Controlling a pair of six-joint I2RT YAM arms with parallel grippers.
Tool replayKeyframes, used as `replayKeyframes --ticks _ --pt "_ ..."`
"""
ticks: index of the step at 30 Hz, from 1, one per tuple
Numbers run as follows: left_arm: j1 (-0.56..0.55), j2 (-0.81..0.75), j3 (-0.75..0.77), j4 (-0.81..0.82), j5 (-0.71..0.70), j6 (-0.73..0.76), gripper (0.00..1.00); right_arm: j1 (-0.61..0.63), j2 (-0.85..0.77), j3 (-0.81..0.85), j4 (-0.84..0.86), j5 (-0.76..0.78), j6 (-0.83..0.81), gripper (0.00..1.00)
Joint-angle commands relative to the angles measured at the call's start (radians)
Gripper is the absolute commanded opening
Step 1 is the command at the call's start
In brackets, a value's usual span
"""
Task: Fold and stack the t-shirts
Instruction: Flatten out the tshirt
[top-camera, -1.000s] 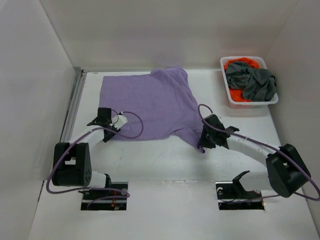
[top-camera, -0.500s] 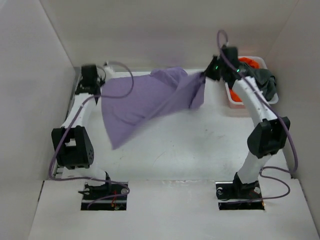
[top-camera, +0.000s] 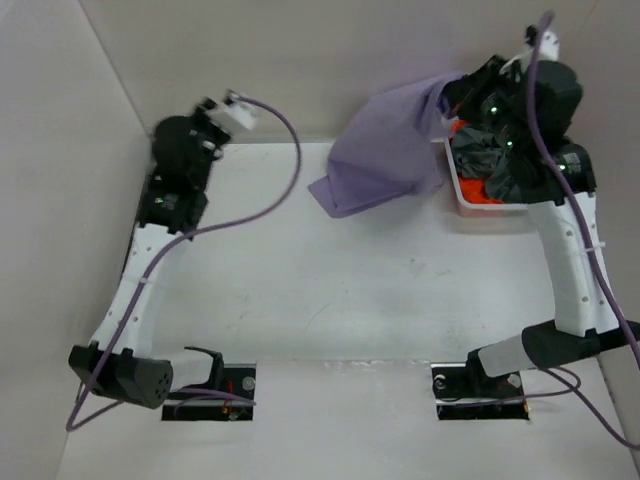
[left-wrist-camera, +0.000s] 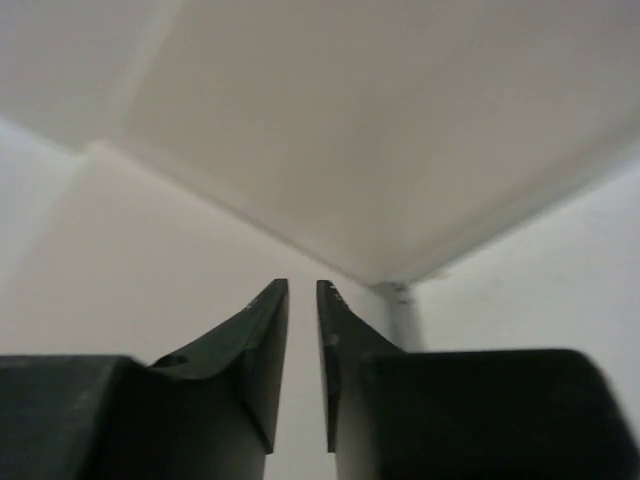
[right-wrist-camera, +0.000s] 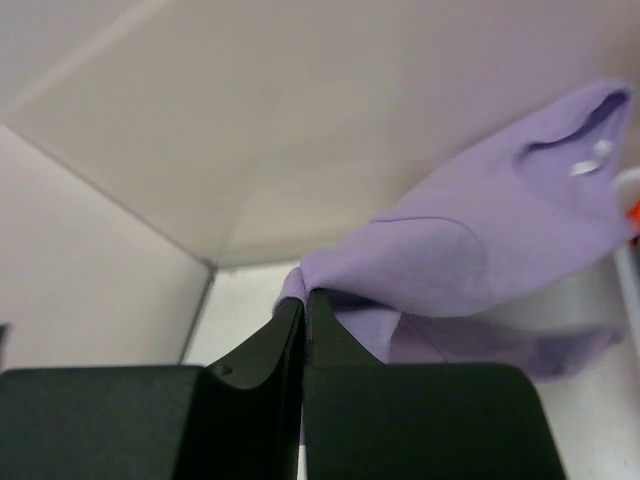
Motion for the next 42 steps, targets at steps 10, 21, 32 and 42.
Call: replayKeyframes --ticks 10,21,32,42 --pt "-0.293 0.038 -0.241 -0.296 0.079 -0.171 0.6 0.333 0.033 0.058 0.042 0.154 -0.141 0.0" --pt "-0.264 -0.095 -0.256 -0.486 0.364 -0.266 0.7 0.515 0.004 0.292 0.068 0.364 -0.273 0.0" --pt "-0.242 -0.083 -0.402 -0.556 0.51 -0.177 0.71 0.532 -0.105 0.002 0.12 0.439 -0.279 0.0" --pt "-0.351 0.042 -0.545 -0.45 0.492 -0.1 0.71 0.423 -0.321 -0.469 0.173 0.28 -0.115 0.0"
